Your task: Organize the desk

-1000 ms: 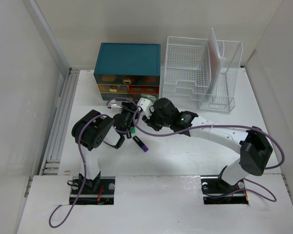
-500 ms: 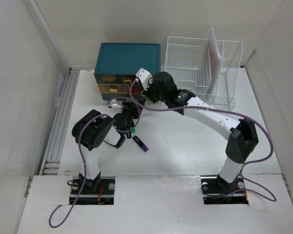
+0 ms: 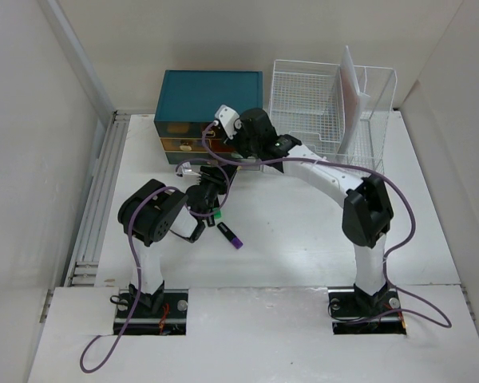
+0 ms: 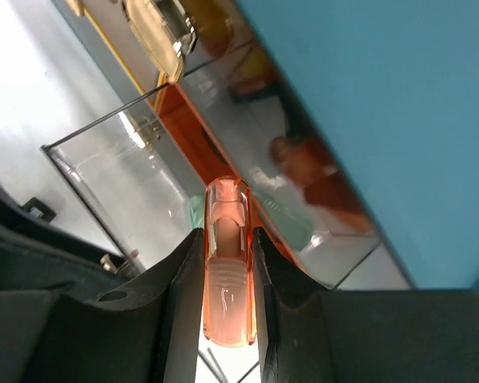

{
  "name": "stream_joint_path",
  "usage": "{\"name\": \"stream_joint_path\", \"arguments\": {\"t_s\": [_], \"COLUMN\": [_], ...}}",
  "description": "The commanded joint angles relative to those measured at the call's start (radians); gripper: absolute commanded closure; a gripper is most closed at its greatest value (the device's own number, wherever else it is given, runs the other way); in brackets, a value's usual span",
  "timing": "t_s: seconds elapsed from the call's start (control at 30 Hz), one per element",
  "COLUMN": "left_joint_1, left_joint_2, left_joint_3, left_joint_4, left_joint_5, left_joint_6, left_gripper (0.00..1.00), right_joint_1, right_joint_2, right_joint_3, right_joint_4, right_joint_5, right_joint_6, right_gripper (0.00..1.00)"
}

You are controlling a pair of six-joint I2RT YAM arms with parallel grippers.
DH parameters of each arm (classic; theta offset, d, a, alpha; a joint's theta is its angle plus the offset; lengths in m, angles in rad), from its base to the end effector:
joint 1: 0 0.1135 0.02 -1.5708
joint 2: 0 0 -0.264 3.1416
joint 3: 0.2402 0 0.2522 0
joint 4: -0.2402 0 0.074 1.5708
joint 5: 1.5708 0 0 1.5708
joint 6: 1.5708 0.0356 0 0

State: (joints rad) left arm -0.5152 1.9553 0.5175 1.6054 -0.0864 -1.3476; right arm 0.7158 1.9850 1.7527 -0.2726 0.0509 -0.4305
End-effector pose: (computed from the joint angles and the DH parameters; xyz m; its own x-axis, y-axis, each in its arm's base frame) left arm 0.2790 -0.1545 0.1416 -0.3744 -0.9045 -0.2042 0.2338 0.1210 -0.9647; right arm 0.3591 0.3099 0.3042 -0.0722 -0.6152 -0.7851 -0.7174 0.5789 -0.3876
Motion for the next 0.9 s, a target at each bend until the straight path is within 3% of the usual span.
{"name": "stream_joint_path", "arguments": {"t_s": [0.0, 0.07, 0.13, 0.47, 0.77, 0.87], "left_joint_1": [-0.017, -0.017, -0.017, -0.017, -0.017, -0.008], "left_joint_2": [0.065, 0.065, 0.065, 0.065, 0.065, 0.065], "left_joint_3": [-0.027, -0.027, -0.027, -0.008, 0.033, 0.074], "left_joint_4": [0.327, 0.327, 0.327, 0.318, 0.246, 0.225], "left_joint_5": [0.045, 0.045, 0.045, 0.045, 0.045, 0.045], "left_joint_6": [0.057, 0.057, 0.057, 0.057, 0.076, 0.076], "left_gripper": [1.00, 1.00, 1.00, 1.00, 1.00, 1.00], "right_joint_1": [-0.012, -0.012, -0.012, -0.003, 0.028, 0.028], "right_joint_2": [0.018, 0.029, 0.018, -0.038, -0.294, -0.414], "right_joint_3": [0.097, 0.106, 0.106, 0.050, -0.116, -0.183], "right_joint_4": [-0.019, -0.031, -0.031, -0.040, 0.025, 0.050], "right_joint_5": [-0.022, -0.033, -0.043, -0.083, -0.137, -0.146], "right_joint_6": [-0.017, -0.017, -0.017, -0.017, 0.019, 0.041], "right_gripper": [0.95, 0.79, 0.70, 0.54, 0.53, 0.59]}}
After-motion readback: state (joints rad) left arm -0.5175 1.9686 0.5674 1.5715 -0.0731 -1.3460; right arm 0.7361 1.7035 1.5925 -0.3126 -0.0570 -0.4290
